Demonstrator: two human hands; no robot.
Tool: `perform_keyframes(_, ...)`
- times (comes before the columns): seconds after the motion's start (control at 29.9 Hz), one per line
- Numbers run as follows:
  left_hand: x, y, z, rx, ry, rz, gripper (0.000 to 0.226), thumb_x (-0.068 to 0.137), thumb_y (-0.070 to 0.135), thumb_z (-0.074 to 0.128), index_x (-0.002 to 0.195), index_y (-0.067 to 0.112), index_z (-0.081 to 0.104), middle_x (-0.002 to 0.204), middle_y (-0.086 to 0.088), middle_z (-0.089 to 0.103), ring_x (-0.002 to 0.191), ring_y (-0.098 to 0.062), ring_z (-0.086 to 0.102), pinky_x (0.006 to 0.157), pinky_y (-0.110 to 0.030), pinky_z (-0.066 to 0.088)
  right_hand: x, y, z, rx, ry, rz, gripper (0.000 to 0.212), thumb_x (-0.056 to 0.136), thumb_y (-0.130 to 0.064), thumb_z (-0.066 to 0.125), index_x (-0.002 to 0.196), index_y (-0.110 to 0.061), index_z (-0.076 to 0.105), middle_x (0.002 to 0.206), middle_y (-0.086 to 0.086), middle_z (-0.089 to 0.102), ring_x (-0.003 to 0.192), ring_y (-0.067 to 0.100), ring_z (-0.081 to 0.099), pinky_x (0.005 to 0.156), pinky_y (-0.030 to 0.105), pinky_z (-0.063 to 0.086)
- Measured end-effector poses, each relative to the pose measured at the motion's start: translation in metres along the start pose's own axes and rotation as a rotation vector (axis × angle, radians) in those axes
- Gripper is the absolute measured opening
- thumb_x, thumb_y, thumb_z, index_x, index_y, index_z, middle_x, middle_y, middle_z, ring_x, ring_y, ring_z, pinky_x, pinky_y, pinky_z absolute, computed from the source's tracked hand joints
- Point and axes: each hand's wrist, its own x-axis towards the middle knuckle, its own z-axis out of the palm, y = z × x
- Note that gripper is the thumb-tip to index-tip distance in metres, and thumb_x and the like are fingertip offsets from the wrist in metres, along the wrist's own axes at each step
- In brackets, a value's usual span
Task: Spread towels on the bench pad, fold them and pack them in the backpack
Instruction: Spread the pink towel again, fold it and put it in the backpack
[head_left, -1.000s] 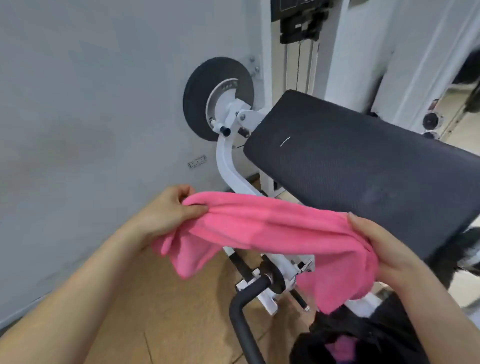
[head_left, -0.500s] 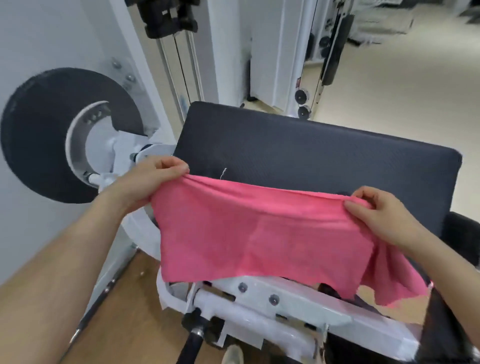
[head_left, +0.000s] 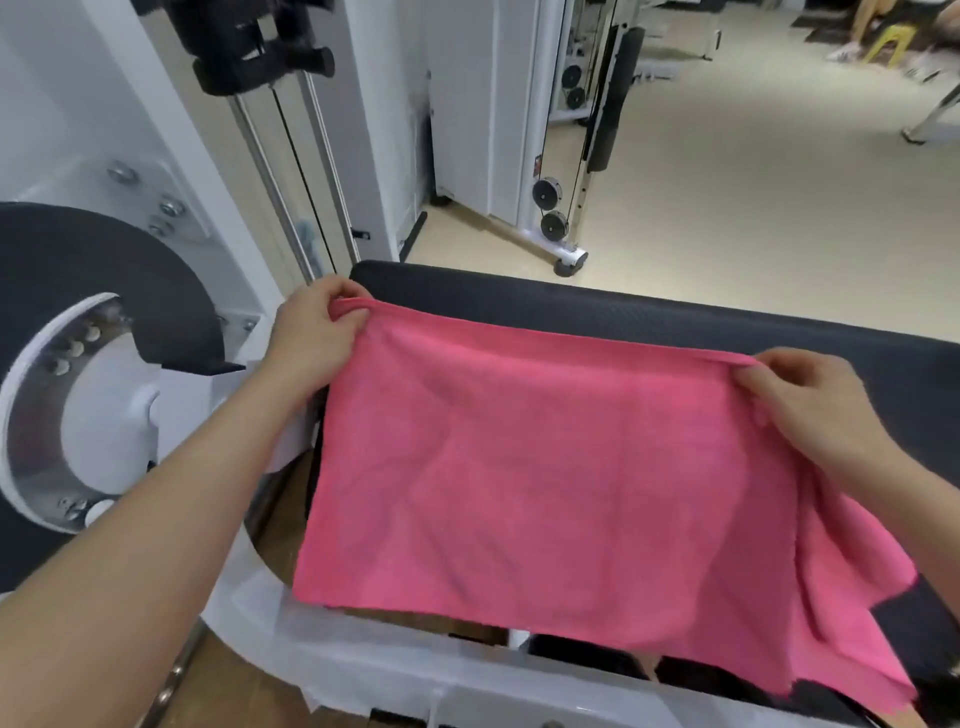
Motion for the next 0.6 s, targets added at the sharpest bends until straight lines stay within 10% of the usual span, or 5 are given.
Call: perform_keyframes(0.6, 0.057, 0.001, 0.011, 0.165, 0.286, 0.115, 0.022, 0.091, 0.015, 0.053, 0.110, 0.016, 0.065, 0.110, -0.009, 0.058, 0.100, -0.022, 0.056, 0.083, -0.026, 0.038, 0.040, -0.032, 0.032, -0.324, 0.272, 0.053, 0.032, 0.087, -0.045, 0.052, 0.084, -0.013, 0.058, 0.077, 0.006, 0.064, 0.076, 0.030, 0.051, 0.067, 0.037, 0.037)
